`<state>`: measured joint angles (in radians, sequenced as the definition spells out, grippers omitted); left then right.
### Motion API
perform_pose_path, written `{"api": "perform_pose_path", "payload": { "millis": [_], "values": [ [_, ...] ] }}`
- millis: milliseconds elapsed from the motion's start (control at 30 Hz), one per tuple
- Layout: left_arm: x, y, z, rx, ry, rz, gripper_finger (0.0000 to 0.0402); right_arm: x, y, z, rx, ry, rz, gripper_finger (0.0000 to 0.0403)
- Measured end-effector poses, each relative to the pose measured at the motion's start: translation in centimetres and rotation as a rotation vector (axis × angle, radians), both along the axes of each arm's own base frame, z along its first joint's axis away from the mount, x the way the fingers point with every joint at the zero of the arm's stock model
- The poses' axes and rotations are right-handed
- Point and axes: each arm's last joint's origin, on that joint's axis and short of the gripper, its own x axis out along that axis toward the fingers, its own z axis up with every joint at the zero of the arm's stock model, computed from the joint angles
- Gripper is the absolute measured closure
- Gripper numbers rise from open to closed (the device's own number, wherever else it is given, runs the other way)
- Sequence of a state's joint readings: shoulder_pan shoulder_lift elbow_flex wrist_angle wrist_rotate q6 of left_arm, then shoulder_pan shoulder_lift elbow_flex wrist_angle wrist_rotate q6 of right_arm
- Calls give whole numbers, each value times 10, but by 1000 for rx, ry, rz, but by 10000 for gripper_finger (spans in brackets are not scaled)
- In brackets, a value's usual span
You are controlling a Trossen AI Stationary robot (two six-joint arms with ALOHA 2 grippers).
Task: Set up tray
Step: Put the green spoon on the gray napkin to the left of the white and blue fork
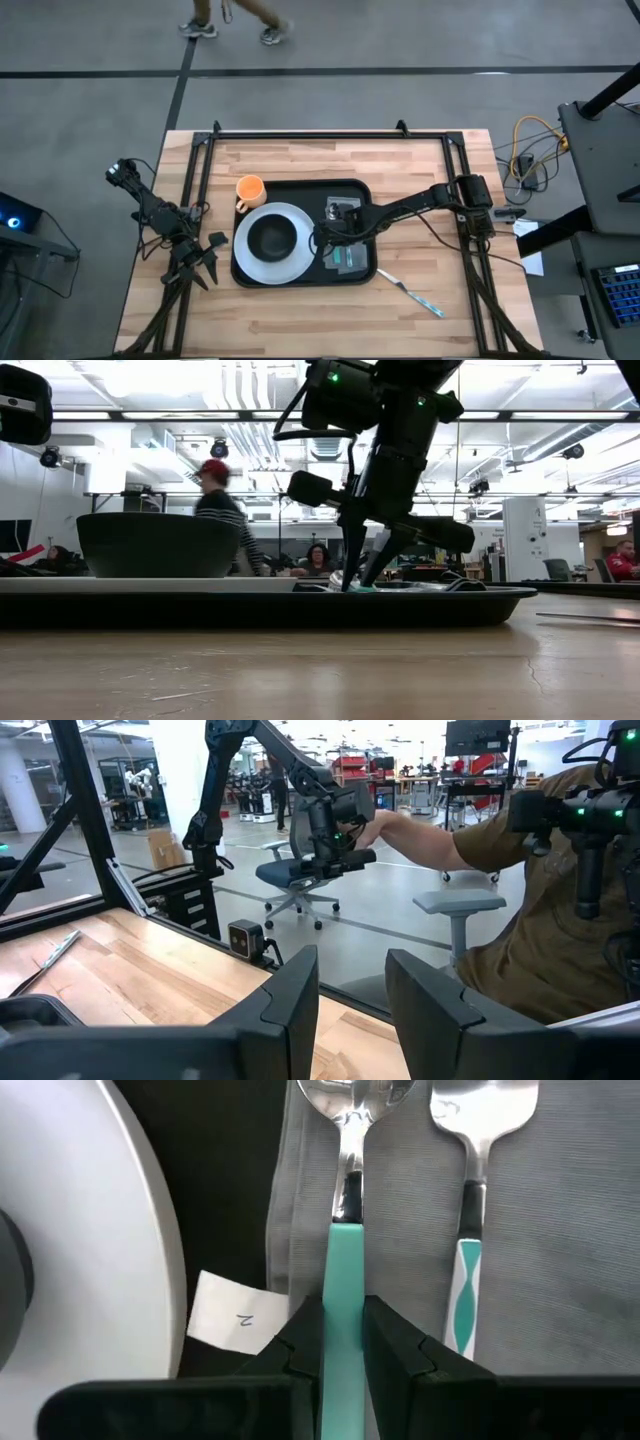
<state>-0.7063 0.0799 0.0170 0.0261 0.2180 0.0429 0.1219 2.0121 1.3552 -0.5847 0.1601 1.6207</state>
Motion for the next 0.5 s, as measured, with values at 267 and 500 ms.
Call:
{"api": "perform_pose_path", "payload": {
  "millis": [267,500],
  "values": [
    [0,0,0,0,0,-1,301,0,1,-1,34,3,-7,368],
    [0,0,0,0,0,0,301,0,1,-1,42,3,-7,368]
  ]
}}
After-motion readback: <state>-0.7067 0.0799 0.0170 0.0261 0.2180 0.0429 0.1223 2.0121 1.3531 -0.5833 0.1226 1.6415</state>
